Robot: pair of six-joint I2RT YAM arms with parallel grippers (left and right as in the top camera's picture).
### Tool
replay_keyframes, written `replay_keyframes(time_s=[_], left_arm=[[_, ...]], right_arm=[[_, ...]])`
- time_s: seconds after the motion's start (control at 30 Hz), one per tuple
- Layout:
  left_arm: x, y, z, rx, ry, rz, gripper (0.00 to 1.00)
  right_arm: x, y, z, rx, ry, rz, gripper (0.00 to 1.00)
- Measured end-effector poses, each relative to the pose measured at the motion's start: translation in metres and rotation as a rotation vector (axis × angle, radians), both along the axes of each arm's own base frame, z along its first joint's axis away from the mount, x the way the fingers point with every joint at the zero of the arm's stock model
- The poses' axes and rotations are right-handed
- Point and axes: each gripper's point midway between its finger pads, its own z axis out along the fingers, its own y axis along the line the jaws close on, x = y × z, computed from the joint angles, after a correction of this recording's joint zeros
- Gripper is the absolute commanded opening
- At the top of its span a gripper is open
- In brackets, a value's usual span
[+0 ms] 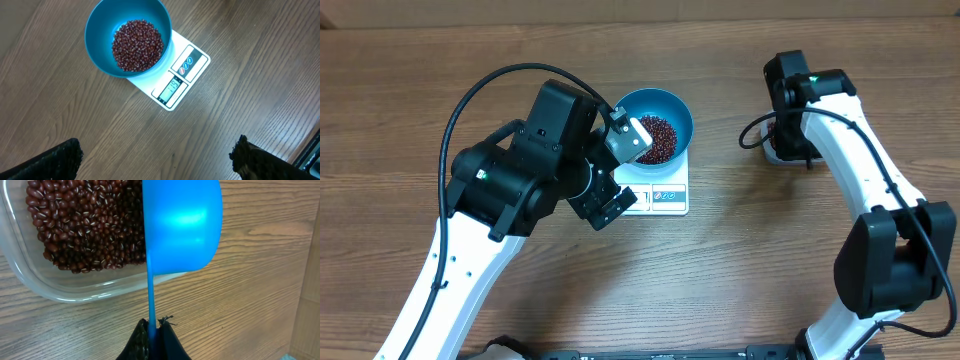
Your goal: Scoop item into bowl and weigh 150g on scale
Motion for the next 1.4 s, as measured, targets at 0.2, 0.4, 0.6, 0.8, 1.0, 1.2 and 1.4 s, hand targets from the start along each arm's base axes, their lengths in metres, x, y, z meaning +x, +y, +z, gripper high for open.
replay_keyframes(time_s=[0.2,0.4,0.6,0.8,1.0,1.2,1.4], left_arm=[[0.0,0.0,0.0,0.0,0.0,0.0,1.0],[0.0,0.0,0.0,0.0,0.0,0.0,1.0],[0.0,0.0,0.0,0.0,0.0,0.0,0.99],[0.0,0.0,0.0,0.0,0.0,0.0,1.0],[0.0,0.0,0.0,0.0,0.0,0.0,0.99],[0.0,0.0,0.0,0.0,0.0,0.0,0.99],[0.0,0.0,0.0,0.0,0.0,-0.001,0.99]], right_arm=[[0.0,0.001,-0.001,0.003,0.001,0.0,0.04],[0.002,0.004,-0.003,0.026,-0.004,0.002,0.04],[0.004,0.009,-0.005,0.056,-0.012,0.004,0.04],[0.004,0.013,-0.008,0.084,-0.007,0.005,0.04],[0.002,0.016,-0.024,0.094,0.042,0.004,0.04],[0.001,0.021,-0.03,0.124,0.06,0.004,0.04],[0.001,0.023,-0.031,0.137,0.06,0.004,0.04]])
